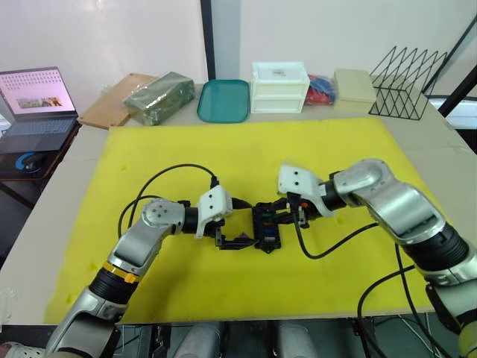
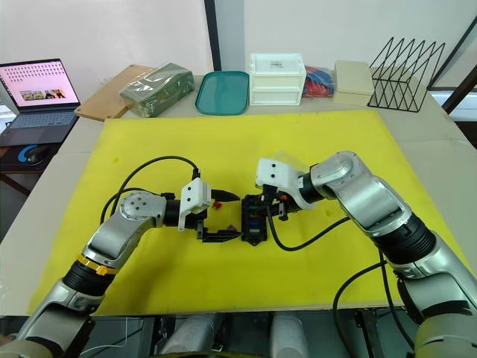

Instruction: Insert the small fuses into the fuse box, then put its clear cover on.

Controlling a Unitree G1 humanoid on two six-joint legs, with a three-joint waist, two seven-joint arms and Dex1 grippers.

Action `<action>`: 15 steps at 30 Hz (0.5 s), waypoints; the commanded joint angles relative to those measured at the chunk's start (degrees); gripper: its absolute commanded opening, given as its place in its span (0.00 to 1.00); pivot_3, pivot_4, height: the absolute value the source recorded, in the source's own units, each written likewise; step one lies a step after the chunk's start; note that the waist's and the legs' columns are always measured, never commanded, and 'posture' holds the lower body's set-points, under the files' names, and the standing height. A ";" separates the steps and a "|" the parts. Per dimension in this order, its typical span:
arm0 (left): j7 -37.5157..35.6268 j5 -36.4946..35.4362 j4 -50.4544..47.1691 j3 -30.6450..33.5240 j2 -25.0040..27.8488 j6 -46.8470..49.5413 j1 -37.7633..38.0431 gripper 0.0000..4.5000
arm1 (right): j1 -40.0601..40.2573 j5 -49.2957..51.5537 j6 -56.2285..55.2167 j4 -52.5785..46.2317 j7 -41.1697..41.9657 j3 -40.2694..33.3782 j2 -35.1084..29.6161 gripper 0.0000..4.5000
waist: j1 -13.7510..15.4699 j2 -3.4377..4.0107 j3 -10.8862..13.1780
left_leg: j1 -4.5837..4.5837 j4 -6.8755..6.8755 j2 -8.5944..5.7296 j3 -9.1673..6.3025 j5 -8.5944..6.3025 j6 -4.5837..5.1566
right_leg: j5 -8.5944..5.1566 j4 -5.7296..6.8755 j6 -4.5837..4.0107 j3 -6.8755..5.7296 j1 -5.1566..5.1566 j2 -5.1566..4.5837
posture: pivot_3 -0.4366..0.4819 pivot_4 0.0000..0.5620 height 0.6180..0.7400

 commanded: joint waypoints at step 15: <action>0.41 -0.13 -1.34 1.02 0.44 -0.12 -0.72 1.00 | 2.56 4.54 -0.59 -1.49 -3.75 -6.14 2.33 0.01 | -0.04 0.00 0.00 | 0.00 0.00 0.00 0.00 0.00 0.00 | 0.00 0.00 0.00 0.00 -0.01 0.00 | 0.48 0.27 1.00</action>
